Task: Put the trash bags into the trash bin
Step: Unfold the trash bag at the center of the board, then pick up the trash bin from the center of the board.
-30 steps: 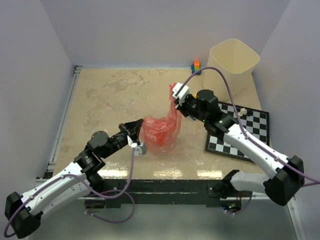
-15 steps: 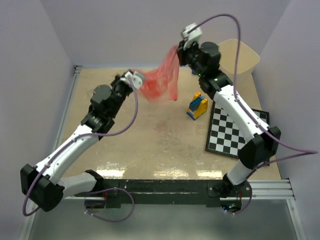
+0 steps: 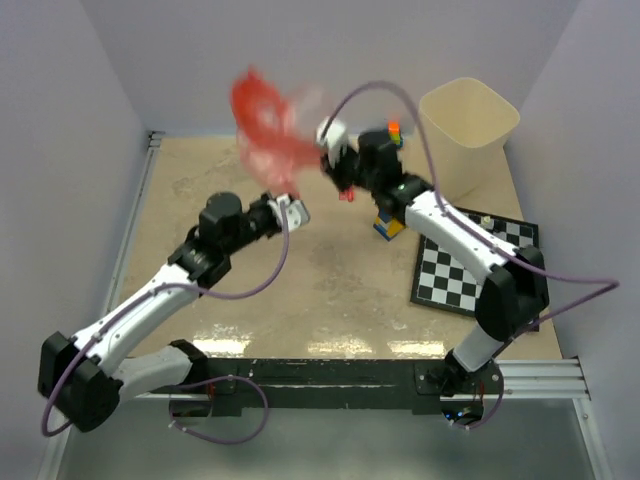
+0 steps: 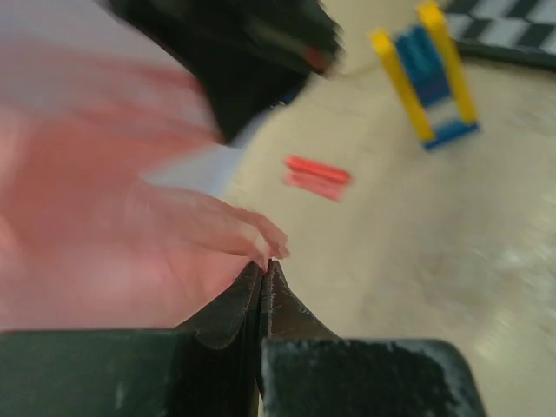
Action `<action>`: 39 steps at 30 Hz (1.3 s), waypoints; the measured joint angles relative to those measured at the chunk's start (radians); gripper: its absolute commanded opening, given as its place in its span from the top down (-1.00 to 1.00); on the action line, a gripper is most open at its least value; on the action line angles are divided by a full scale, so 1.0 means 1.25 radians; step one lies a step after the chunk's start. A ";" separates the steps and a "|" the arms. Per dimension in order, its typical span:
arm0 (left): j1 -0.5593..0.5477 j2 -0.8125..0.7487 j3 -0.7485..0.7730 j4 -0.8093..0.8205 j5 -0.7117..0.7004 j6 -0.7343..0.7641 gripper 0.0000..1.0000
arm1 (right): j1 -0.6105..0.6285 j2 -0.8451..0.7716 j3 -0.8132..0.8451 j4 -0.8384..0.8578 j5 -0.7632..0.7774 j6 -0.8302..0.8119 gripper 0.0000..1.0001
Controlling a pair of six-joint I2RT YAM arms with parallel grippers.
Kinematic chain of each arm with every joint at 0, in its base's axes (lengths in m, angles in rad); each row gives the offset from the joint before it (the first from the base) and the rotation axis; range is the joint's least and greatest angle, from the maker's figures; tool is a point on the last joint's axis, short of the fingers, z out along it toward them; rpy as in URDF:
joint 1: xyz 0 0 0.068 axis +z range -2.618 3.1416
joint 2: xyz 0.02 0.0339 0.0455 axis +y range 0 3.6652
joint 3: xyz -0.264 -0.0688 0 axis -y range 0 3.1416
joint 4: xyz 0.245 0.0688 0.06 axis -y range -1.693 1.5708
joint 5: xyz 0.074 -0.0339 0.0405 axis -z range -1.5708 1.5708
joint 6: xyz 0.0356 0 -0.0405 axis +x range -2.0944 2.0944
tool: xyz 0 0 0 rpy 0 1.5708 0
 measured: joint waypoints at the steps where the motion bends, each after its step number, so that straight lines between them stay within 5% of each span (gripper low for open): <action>1: -0.016 -0.047 -0.067 -0.050 0.009 -0.017 1.00 | -0.005 0.007 -0.112 -0.076 -0.015 0.001 1.00; 4: -0.061 -0.196 -0.176 -0.135 0.016 -0.039 1.00 | -0.016 -0.009 -0.360 -0.263 -0.052 0.011 1.00; 7: -0.069 -0.273 -0.173 -0.118 -0.016 -0.059 1.00 | -0.016 -0.152 -0.427 -0.315 -0.056 0.023 1.00; 13: -0.063 -0.217 -0.127 -0.056 -0.164 -0.115 1.00 | -0.031 -0.261 -0.201 -0.152 -0.049 0.045 1.00; 15: -0.056 -0.203 -0.127 -0.060 -0.188 -0.124 1.00 | -0.045 -0.248 -0.177 -0.120 -0.048 0.053 0.71; 18: -0.043 -0.204 -0.126 -0.060 -0.218 -0.134 1.00 | -0.066 -0.203 -0.173 -0.123 -0.037 0.067 -0.06; 20: -0.035 -0.208 -0.124 -0.060 -0.229 -0.137 1.00 | -0.078 -0.165 -0.161 -0.148 -0.027 0.073 -0.27; 32: 0.013 -0.200 -0.085 -0.041 -0.294 -0.137 1.00 | -0.237 0.049 0.303 -0.402 -0.205 0.058 -0.40; 39: 0.015 -0.200 -0.085 -0.041 -0.281 -0.137 1.00 | -0.300 0.085 0.332 -0.397 0.014 -0.005 -0.62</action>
